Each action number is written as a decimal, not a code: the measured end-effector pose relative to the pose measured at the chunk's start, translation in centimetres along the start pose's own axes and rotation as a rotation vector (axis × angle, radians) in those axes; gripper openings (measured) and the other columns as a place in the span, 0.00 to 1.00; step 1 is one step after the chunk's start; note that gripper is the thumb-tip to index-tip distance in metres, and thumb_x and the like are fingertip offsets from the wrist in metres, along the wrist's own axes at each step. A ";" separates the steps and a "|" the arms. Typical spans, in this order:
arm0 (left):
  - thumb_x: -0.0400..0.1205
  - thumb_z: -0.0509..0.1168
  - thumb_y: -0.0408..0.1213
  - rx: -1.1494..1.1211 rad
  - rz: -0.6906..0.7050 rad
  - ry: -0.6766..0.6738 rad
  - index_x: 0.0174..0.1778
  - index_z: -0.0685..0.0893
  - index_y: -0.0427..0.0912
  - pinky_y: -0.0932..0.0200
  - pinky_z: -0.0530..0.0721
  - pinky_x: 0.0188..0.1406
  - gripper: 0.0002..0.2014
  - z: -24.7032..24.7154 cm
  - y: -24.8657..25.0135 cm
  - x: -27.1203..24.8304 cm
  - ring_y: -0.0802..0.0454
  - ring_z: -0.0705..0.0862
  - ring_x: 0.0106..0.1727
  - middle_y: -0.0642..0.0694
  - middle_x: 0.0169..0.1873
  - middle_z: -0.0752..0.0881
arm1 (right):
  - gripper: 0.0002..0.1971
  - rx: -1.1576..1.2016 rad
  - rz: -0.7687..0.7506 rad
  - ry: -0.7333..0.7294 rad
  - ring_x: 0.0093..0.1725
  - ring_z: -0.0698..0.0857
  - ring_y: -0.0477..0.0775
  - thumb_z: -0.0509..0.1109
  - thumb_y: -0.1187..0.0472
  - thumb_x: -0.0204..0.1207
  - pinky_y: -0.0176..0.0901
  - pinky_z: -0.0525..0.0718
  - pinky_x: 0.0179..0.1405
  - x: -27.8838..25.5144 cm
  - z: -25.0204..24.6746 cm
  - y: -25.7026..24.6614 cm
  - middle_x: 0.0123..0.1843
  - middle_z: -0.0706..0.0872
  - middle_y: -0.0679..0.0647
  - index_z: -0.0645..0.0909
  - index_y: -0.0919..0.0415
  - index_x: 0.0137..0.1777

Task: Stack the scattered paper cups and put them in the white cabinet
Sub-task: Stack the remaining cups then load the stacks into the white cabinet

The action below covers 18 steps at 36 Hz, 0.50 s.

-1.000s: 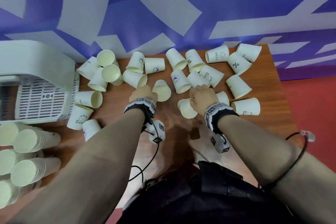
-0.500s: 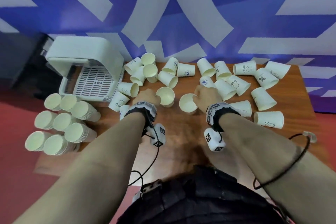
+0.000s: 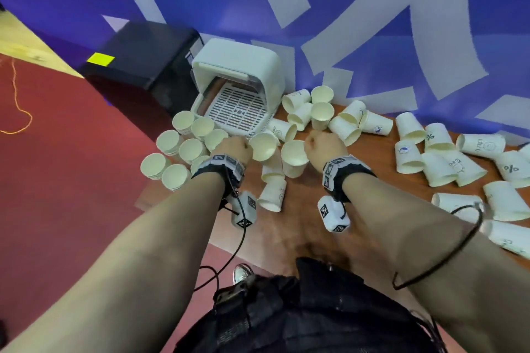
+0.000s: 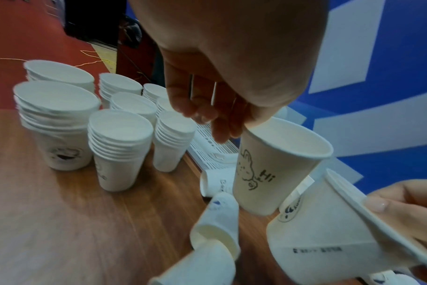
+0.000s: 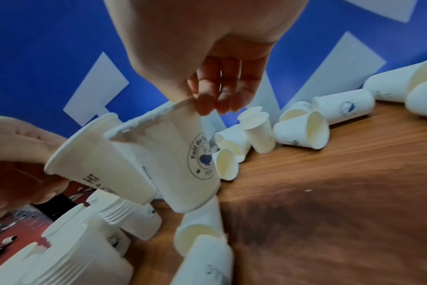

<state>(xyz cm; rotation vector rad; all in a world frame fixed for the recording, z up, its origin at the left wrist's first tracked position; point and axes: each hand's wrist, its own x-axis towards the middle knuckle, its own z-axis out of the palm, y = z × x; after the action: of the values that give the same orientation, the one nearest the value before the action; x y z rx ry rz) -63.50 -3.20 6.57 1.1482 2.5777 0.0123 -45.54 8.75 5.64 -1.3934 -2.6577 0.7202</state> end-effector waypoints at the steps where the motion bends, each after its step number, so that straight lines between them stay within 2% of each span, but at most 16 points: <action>1: 0.83 0.59 0.36 -0.018 -0.014 0.011 0.43 0.85 0.34 0.55 0.70 0.35 0.12 -0.3 -1.1 0.0 0.42 0.82 0.41 0.39 0.41 0.85 | 0.15 -0.010 -0.017 0.004 0.43 0.86 0.66 0.56 0.55 0.84 0.49 0.83 0.38 0.2 0.4 -1.1 0.44 0.88 0.64 0.82 0.62 0.51; 3: 0.83 0.58 0.35 -0.109 -0.013 0.024 0.42 0.82 0.35 0.55 0.69 0.37 0.10 -0.9 -3.4 -0.1 0.42 0.78 0.40 0.40 0.39 0.81 | 0.15 -0.034 -0.055 0.002 0.42 0.85 0.66 0.55 0.56 0.85 0.47 0.79 0.35 0.5 1.3 -3.4 0.45 0.88 0.64 0.81 0.62 0.51; 5: 0.82 0.58 0.36 -0.168 -0.027 0.034 0.39 0.79 0.37 0.55 0.69 0.36 0.10 -1.5 -5.7 -0.2 0.42 0.77 0.38 0.41 0.36 0.80 | 0.15 -0.046 -0.074 -0.008 0.45 0.85 0.65 0.55 0.55 0.85 0.46 0.76 0.36 0.9 2.2 -5.6 0.48 0.86 0.63 0.81 0.62 0.53; 8: 0.79 0.57 0.40 -0.253 -0.054 0.042 0.35 0.80 0.38 0.53 0.81 0.37 0.13 -1.9 -9.1 0.5 0.41 0.84 0.37 0.40 0.35 0.87 | 0.13 -0.044 -0.063 -0.014 0.47 0.84 0.64 0.56 0.55 0.85 0.45 0.73 0.37 1.6 3.6 -8.7 0.49 0.87 0.63 0.82 0.60 0.53; 12: 0.79 0.58 0.36 -0.331 -0.054 0.023 0.36 0.84 0.33 0.49 0.85 0.40 0.14 -3.0 -13.0 1.6 0.38 0.88 0.40 0.36 0.35 0.89 | 0.13 -0.005 -0.017 0.017 0.52 0.84 0.64 0.58 0.57 0.84 0.44 0.72 0.41 2.1 5.0 -12.2 0.52 0.87 0.62 0.83 0.59 0.57; 14: 0.79 0.58 0.38 -0.357 -0.065 -0.007 0.38 0.85 0.35 0.50 0.84 0.43 0.13 -3.7 -14.8 2.2 0.39 0.88 0.41 0.38 0.37 0.90 | 0.13 0.047 0.017 0.046 0.53 0.84 0.64 0.58 0.57 0.84 0.44 0.71 0.41 2.2 5.7 -13.6 0.52 0.87 0.62 0.83 0.59 0.56; 18: 0.78 0.59 0.38 -0.403 -0.100 -0.007 0.33 0.81 0.39 0.52 0.85 0.46 0.11 -5.0 -17.3 2.7 0.40 0.86 0.43 0.41 0.37 0.90 | 0.11 0.173 0.129 0.083 0.49 0.84 0.63 0.60 0.58 0.82 0.44 0.73 0.40 2.9 6.8 -15.9 0.51 0.87 0.61 0.85 0.57 0.51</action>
<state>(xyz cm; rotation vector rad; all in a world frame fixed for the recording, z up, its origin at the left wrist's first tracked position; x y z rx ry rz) -79.15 -12.42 8.18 0.8665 2.4660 0.4802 -61.13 0.80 5.92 -1.5221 -2.3975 0.8612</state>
